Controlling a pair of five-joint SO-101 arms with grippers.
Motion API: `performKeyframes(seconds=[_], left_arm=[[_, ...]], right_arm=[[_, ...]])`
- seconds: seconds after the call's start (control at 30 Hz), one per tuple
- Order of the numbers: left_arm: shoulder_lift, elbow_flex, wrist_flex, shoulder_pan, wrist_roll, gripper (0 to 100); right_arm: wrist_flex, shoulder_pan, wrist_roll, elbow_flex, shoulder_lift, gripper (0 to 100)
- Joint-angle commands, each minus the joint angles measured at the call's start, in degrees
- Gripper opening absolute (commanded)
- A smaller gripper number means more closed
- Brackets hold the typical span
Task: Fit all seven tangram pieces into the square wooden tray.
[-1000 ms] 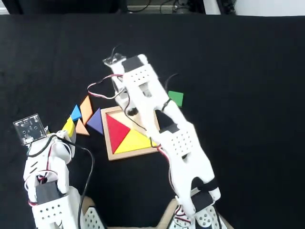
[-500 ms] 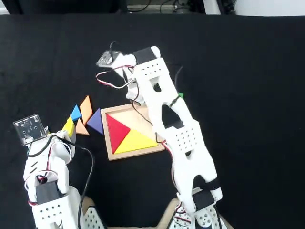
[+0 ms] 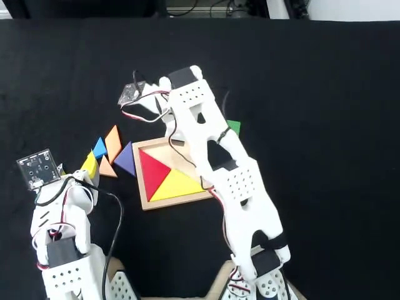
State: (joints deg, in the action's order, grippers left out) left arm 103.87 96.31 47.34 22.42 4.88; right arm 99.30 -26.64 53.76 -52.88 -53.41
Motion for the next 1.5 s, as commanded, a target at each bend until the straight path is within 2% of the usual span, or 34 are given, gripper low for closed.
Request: performKeyframes(seconds=[0.0,0.47,0.7,1.07,1.23,1.47], left_arm=[[0.18,0.84,-0.44,0.66,0.35,26],[0.18,0.84,-0.44,0.66,0.35,26],[0.18,0.84,-0.44,0.66,0.35,26],[0.18,0.84,-0.44,0.66,0.35,26],[0.18,0.84,-0.53,0.66,0.35,26],[0.18,0.84,-0.53,0.66,0.35,26]], right_arm=[[0.97,-0.70,1.85,-0.92,-0.48,25.5],[-4.57,-0.62,2.02,-1.01,-3.65,25.1],[-6.86,-0.09,1.93,-0.31,-3.74,10.5],[-5.54,2.11,3.43,-1.54,-7.16,9.7],[-4.92,5.01,3.52,-5.93,-7.60,0.9],[-4.92,8.00,3.25,-9.54,-7.69,2.1]])
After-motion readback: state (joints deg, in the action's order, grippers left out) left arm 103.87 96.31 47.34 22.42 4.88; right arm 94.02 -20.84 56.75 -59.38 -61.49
